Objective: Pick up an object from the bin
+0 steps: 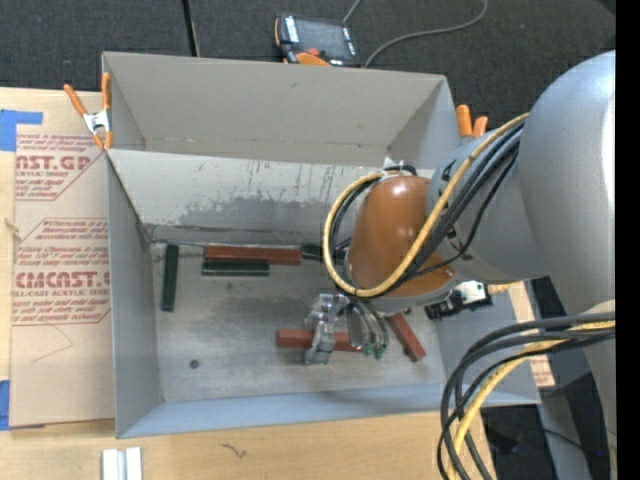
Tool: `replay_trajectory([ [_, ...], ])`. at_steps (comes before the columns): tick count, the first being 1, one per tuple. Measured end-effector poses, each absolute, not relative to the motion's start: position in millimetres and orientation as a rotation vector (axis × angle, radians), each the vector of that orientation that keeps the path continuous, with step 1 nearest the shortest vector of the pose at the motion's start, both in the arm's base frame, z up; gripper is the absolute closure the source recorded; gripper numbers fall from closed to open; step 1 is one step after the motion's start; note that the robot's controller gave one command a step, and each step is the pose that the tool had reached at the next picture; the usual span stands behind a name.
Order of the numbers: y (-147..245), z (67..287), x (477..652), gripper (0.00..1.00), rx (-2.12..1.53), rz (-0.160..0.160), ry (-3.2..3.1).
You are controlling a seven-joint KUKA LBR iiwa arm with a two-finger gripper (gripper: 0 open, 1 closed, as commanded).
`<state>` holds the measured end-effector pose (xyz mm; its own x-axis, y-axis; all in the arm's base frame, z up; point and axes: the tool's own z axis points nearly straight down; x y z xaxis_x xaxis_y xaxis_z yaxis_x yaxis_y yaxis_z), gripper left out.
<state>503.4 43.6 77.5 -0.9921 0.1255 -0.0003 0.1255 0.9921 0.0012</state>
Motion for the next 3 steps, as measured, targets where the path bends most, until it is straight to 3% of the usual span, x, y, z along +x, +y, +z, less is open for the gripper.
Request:
replay_trajectory([
  [1,43.9,97.9,503.5,1.00,0.197,0.002,3.134],
  [2,44.6,142.2,504.7,1.00,0.196,0.002,3.131],
  [3,45.1,149.8,504.9,1.00,0.196,0.002,3.134],
])
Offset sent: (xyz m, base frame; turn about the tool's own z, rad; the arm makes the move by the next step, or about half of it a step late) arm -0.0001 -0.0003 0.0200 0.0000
